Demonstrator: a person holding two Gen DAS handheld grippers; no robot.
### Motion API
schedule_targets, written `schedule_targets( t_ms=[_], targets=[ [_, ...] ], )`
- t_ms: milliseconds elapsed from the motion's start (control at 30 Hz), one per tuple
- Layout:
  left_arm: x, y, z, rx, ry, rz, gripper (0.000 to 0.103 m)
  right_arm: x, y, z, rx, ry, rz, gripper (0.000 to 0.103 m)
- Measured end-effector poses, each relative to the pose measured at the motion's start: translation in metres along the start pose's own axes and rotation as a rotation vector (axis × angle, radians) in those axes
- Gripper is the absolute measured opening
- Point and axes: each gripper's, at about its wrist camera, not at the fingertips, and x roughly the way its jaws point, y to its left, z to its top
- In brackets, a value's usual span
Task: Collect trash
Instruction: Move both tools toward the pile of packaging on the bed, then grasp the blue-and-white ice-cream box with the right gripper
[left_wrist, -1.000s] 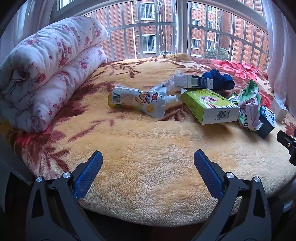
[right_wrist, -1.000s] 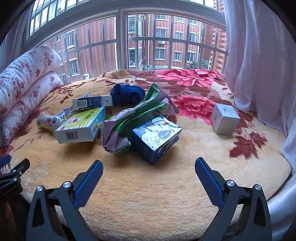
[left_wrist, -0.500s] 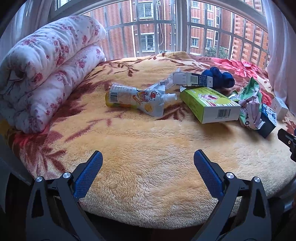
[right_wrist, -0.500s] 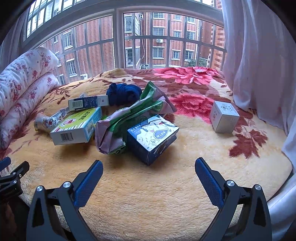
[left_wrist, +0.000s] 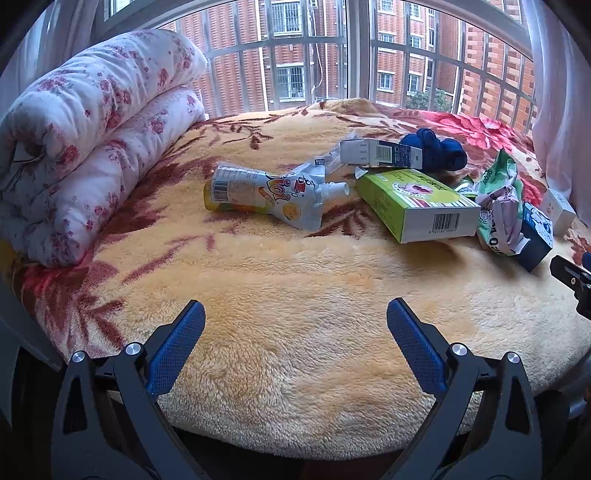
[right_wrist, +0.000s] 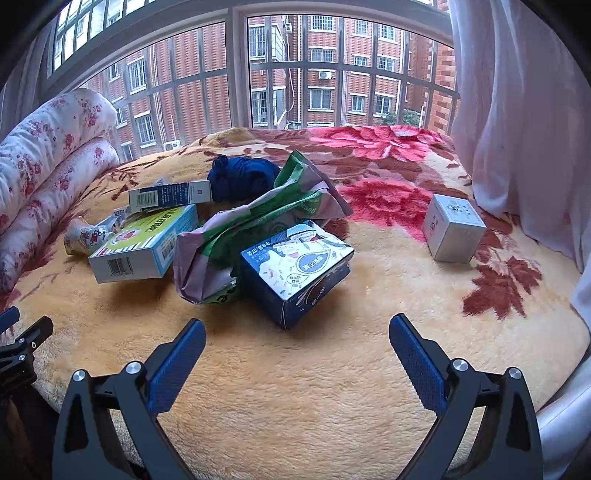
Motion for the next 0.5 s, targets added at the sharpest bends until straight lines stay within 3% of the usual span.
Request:
schedule_targets(
  t_ms=[167, 300, 433, 500],
  targets=[
    [0.003, -0.002, 0.001, 0.005, 0.004, -0.003, 0.096, 0.009, -0.009, 0.003, -0.044, 0.001, 0.062, 0.098],
    [0.006, -0.004, 0.002, 0.006, 0.008, -0.007, 0.096, 0.023, -0.019, 0.01, -0.093, 0.018, 0.159, 0.098],
    [0.009, -0.006, 0.004, 0.012, 0.012, -0.008, 0.096, 0.042, -0.023, 0.019, -0.185, 0.051, 0.276, 0.098],
    [0.01, -0.006, 0.004, 0.018, 0.009, -0.002, 0.096, 0.051, -0.024, 0.024, -0.244, 0.063, 0.286, 0.098]
  ],
)
